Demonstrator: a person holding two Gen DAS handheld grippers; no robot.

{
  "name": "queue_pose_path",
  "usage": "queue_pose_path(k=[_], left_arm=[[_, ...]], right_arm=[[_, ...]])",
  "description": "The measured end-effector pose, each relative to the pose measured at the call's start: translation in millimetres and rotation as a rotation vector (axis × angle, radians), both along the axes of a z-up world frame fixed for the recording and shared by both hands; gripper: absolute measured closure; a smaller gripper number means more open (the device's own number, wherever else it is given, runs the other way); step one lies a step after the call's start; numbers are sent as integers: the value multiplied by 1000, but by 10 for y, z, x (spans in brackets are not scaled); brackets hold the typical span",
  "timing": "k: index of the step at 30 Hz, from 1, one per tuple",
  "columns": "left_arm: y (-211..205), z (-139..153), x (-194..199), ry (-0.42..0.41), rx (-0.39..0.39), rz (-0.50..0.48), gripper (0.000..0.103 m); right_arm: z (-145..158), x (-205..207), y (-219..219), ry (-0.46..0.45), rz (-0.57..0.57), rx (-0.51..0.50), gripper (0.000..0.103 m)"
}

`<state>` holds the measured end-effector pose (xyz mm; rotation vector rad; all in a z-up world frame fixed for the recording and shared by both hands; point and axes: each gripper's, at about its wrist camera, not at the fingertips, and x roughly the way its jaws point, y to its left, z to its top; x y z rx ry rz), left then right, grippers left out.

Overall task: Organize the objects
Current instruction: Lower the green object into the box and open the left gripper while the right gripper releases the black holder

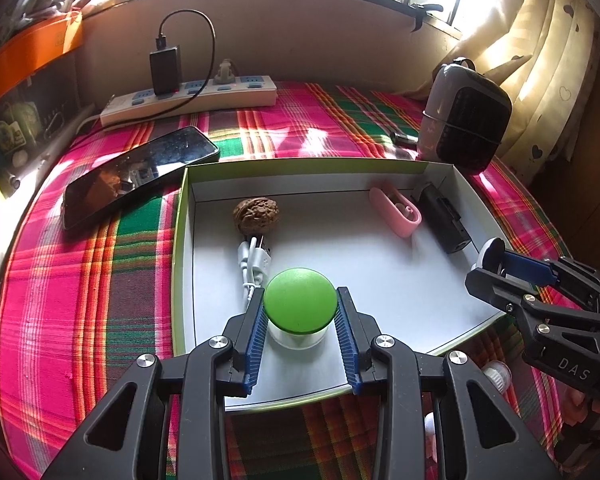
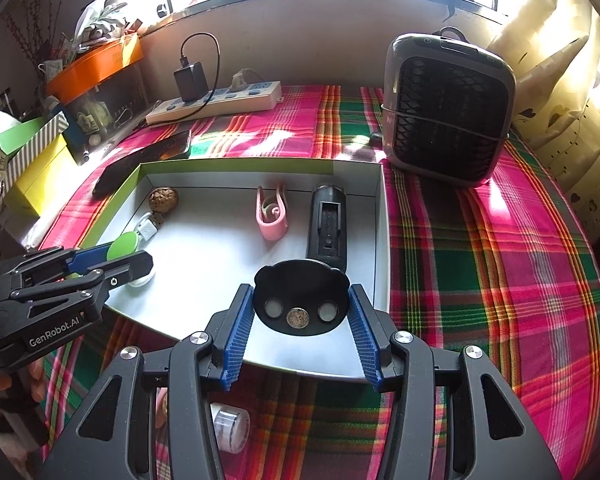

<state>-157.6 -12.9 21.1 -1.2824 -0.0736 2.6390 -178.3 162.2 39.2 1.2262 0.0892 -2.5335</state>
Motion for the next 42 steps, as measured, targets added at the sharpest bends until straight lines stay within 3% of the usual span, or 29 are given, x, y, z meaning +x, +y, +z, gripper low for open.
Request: queue_pose_path(k=[42], left_arm=[[12,-3,14,9,-23,2,70]], right_arm=[[-80,-19,-58,10,0,40,54]])
